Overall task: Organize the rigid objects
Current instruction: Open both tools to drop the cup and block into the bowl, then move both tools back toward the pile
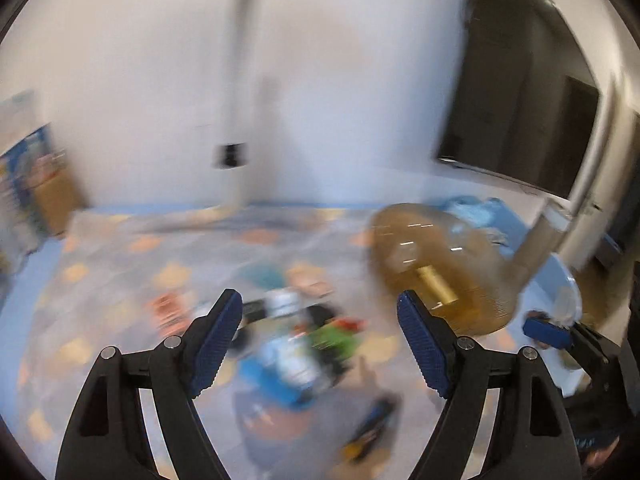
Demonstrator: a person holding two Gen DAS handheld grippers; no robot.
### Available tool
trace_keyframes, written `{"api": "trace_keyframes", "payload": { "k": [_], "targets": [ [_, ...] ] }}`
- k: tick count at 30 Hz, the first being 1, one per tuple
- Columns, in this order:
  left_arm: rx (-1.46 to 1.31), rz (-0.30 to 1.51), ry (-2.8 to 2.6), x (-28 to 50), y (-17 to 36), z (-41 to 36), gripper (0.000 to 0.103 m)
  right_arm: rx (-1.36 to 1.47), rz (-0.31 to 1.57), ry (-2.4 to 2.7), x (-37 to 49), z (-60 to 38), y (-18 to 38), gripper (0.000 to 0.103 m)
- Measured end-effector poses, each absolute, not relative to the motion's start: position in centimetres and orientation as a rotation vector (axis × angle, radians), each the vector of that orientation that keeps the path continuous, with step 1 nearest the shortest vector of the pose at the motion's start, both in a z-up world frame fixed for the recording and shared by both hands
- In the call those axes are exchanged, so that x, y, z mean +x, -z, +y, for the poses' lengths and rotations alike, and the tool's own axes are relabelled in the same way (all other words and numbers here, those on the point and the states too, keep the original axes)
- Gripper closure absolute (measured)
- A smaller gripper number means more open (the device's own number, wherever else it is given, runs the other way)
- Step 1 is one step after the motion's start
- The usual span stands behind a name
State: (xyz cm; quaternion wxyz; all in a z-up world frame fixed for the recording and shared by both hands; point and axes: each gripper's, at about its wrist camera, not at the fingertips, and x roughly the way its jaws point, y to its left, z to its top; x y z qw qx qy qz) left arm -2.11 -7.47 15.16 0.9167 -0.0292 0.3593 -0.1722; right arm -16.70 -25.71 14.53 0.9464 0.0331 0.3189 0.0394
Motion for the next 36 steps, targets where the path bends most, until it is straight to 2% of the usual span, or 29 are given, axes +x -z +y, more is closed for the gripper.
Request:
{"api": "trace_keyframes", "payload": {
  "k": [9, 14, 17, 36],
  "targets": [
    [-0.069, 0.841, 0.089, -4.1, -5.8, -0.7, 0.024, -0.021, 0.687, -0.129, -14.2, -21.1, -6.6, 0.022],
    [-0.067, 0.852, 0.05, -3.8, -3.5, -0.8, 0.024, 0.032, 0.733, -0.099, -13.4, -22.4, -5.1, 0.022],
    [-0.034, 0.848, 0.048, -4.2, -3.5, -1.2, 0.024, 0.061, 0.742, -0.099, -13.2, -23.0, -4.8, 0.019],
    [-0.041, 0.856, 0.054, -4.3, -3.1, -0.8, 0.024, 0.077, 0.771, -0.089, -12.7, -23.4, -4.7, 0.019]
  ]
}}
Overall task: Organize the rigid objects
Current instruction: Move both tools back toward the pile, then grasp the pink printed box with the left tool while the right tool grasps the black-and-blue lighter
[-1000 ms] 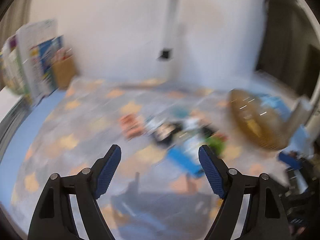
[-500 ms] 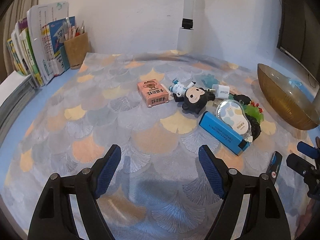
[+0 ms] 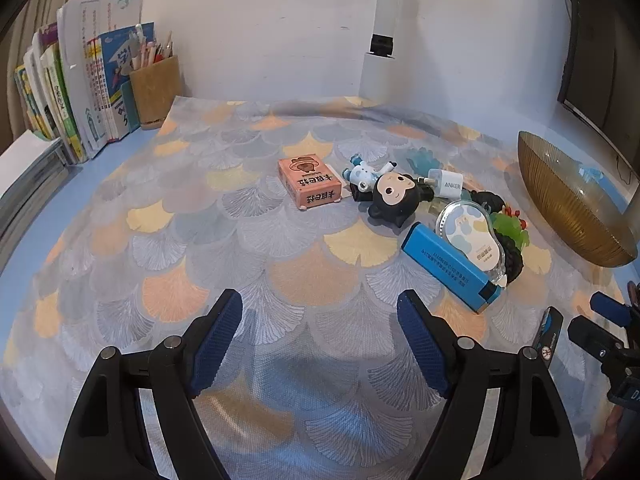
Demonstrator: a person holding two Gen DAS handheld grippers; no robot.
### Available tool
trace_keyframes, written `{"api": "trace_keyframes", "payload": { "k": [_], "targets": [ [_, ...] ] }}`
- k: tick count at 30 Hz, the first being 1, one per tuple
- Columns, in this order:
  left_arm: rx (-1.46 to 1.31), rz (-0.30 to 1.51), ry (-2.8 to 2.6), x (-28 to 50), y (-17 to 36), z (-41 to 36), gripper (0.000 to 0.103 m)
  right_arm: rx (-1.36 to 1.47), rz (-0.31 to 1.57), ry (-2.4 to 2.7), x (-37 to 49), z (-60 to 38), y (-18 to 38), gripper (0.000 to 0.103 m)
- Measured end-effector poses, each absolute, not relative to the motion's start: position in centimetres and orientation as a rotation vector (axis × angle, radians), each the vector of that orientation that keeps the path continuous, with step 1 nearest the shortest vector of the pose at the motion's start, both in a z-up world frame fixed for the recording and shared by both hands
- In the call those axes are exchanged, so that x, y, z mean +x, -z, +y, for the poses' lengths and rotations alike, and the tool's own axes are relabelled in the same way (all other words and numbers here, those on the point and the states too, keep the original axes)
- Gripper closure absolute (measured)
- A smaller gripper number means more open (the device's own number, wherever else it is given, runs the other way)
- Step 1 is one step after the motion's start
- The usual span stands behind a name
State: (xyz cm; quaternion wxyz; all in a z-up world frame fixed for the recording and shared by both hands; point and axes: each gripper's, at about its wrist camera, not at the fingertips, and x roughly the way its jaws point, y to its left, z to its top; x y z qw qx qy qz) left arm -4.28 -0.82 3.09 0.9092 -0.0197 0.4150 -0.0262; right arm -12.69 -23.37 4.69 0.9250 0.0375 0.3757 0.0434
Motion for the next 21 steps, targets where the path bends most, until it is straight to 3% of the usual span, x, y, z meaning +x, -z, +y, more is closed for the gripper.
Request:
{"api": "trace_keyframes", "payload": {
  "k": [11, 16, 21],
  "targets": [
    [-0.056, 0.903, 0.063, -3.4, -3.0, -0.7, 0.024, 0.075, 0.771, -0.087, -12.7, -23.4, -4.7, 0.019],
    [-0.175, 1.004, 0.057, 1.6, -3.7, 1.8, 0.025, 0.082, 0.781, -0.076, -12.4, -23.6, -4.6, 0.019],
    [-0.009, 1.003, -0.023, 6.8, -3.0, 0.4, 0.029, 0.09, 0.838, -0.038, -12.1, -23.6, -4.3, 0.019]
  ]
}}
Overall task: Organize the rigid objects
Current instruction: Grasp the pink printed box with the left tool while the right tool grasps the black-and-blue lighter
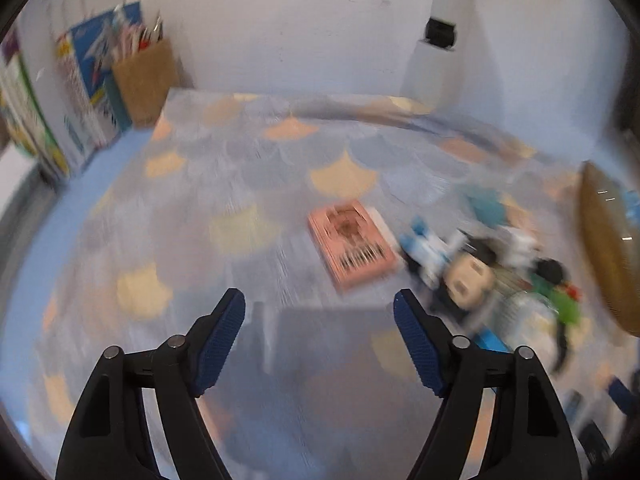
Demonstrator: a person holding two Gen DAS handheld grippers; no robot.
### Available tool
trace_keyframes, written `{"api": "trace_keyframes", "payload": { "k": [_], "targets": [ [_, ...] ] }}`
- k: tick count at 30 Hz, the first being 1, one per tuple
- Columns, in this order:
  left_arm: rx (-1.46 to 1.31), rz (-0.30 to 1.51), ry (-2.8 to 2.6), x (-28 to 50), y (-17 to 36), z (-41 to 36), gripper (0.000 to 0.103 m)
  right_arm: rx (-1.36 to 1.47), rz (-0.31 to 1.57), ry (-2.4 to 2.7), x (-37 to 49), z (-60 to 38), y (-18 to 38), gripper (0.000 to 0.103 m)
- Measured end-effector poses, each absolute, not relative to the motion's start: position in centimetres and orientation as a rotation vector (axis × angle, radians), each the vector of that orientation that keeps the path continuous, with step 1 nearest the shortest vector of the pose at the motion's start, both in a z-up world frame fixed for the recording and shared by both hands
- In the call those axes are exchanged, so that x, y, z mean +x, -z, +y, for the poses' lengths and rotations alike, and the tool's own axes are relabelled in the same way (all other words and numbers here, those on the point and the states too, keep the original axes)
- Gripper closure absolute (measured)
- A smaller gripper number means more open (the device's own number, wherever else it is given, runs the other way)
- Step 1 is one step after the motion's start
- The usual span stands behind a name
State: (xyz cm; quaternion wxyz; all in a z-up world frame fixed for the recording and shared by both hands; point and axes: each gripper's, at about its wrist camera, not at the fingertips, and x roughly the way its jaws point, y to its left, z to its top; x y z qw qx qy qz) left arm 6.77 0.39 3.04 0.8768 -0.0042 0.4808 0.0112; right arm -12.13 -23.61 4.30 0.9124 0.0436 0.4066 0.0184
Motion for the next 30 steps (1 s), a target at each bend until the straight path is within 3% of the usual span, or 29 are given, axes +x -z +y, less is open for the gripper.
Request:
{"api": "trace_keyframes", "payload": {
  "k": [6, 18, 24, 28, 29, 30],
  "targets": [
    [0.021, 1.019, 0.021, 9.9, -1.8, -0.6, 0.031, 0.197, 0.941, -0.095, -13.1, -23.1, -3.7, 0.019],
    [-0.014, 1.022, 0.059, 10.2, -0.8, 0.6, 0.034, 0.112, 0.97, -0.055, -10.6, -19.4, -3.6, 0.019],
    [-0.042, 1.024, 0.074, 10.5, -1.1, 0.9, 0.034, -0.022, 0.938, -0.104, -10.0, -16.0, -3.5, 0.035],
    [-0.018, 1.024, 0.065, 11.4, -0.8, 0.1, 0.034, -0.021, 0.942, -0.105, -11.2, -16.2, -3.6, 0.035],
    [-0.009, 1.016, 0.059, 11.4, -0.7, -0.1, 0.035, -0.009, 0.941, -0.105, -11.6, -16.6, -3.7, 0.035],
    [-0.003, 1.008, 0.056, 11.4, -0.8, -0.3, 0.048, 0.004, 0.938, -0.104, -12.1, -17.1, -3.7, 0.035]
  ]
}}
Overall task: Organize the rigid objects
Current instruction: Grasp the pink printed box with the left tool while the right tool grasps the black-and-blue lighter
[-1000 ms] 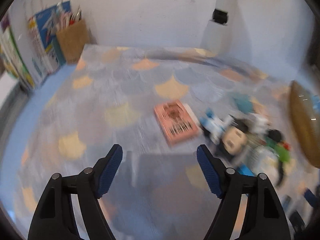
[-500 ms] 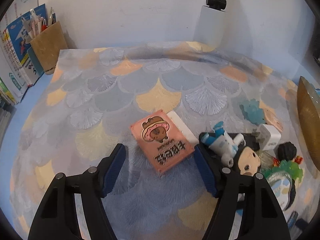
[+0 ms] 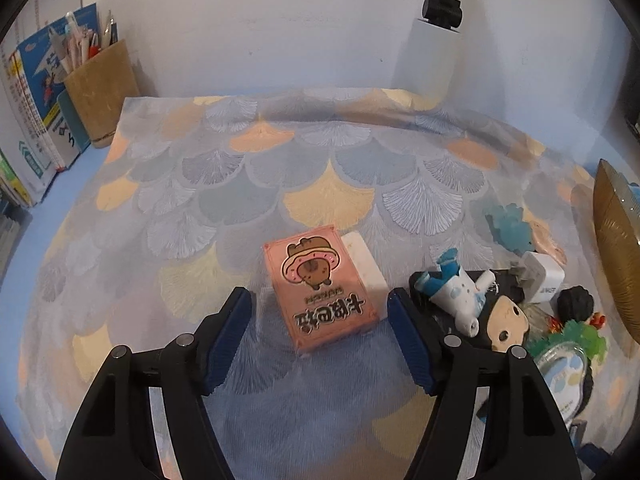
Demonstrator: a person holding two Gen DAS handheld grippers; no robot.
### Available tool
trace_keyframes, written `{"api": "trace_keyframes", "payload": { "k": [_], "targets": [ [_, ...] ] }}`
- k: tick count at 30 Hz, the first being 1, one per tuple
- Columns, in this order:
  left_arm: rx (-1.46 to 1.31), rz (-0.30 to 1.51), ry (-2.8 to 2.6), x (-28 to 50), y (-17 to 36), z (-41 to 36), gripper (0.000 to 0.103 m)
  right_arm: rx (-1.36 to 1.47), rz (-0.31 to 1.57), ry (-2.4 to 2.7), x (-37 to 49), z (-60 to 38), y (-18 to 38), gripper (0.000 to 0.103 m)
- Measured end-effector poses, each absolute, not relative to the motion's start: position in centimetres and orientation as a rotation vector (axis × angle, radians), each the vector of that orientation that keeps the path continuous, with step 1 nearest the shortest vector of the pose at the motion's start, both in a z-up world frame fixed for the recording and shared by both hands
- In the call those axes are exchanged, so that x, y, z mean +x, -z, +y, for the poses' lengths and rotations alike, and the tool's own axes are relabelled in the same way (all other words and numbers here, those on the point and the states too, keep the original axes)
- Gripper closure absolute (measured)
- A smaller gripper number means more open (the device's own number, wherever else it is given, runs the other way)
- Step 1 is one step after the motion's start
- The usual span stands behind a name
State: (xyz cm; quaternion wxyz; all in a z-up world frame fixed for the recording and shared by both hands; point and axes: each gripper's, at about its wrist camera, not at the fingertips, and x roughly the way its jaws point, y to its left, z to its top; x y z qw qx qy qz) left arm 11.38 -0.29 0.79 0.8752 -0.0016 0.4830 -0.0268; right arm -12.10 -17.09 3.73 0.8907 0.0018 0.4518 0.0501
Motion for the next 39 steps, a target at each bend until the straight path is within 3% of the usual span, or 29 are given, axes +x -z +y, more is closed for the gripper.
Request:
{"api": "trace_keyframes", "payload": {
  "k": [1, 4, 6, 8, 12, 18, 19, 21, 22, 28, 31, 33, 35, 38, 39],
  "targets": [
    [0.007, 0.997, 0.052, 11.3, -0.9, -0.4, 0.057, 0.012, 0.932, -0.102, -12.7, -17.5, -3.7, 0.035],
    [-0.023, 1.002, 0.069, 10.7, -1.3, 0.2, 0.062, -0.028, 0.914, -0.07, -13.5, -17.0, -3.5, 0.042],
    [-0.036, 0.995, 0.077, 9.7, -1.6, 0.7, 0.063, -0.072, 0.905, -0.072, -13.0, -15.9, -3.5, 0.064],
    [-0.049, 0.996, 0.096, 8.0, -2.1, 1.3, 0.063, -0.091, 0.904, -0.097, -12.8, -15.3, -3.5, 0.074],
    [-0.089, 1.024, 0.15, 4.2, -2.3, 2.0, 0.064, -0.106, 0.927, -0.142, -13.8, -16.5, -3.8, 0.079],
    [-0.08, 1.04, 0.181, -0.1, -2.1, 1.0, 0.061, -0.077, 0.935, -0.142, -16.0, -20.3, -4.2, 0.08],
    [-0.069, 1.04, 0.173, -0.4, -2.1, 0.8, 0.055, -0.059, 0.937, -0.147, -16.2, -20.8, -4.3, 0.079],
    [-0.055, 1.029, 0.168, -1.2, -2.4, 0.6, 0.028, -0.028, 0.947, -0.145, -16.0, -21.4, -4.0, 0.074],
    [-0.058, 1.016, 0.169, -1.6, -2.6, 0.5, 0.024, -0.008, 0.943, -0.15, -16.1, -21.8, -3.9, 0.073],
    [0.031, 1.018, 0.131, -1.6, -2.3, -1.4, 0.023, -0.022, 0.924, -0.158, -16.7, -20.6, -3.8, 0.055],
    [0.082, 1.016, 0.09, -0.7, -1.6, -2.0, 0.03, -0.03, 0.914, -0.143, -16.4, -20.4, -3.7, 0.055],
    [0.074, 1.012, 0.104, -0.2, -1.5, -2.1, 0.046, -0.018, 0.912, -0.136, -16.2, -20.7, -3.8, 0.055],
    [0.084, 1.001, 0.095, 0.0, -1.6, -2.3, 0.052, -0.015, 0.913, -0.125, -15.7, -20.9, -3.8, 0.056],
    [0.098, 0.948, 0.083, -0.4, -2.1, -2.3, 0.066, -0.047, 0.904, -0.111, -15.1, -20.4, -3.8, 0.064],
    [0.076, 0.951, 0.088, -0.3, -2.0, -2.0, 0.066, -0.082, 0.897, -0.097, -14.9, -19.9, -3.8, 0.069]
  ]
}}
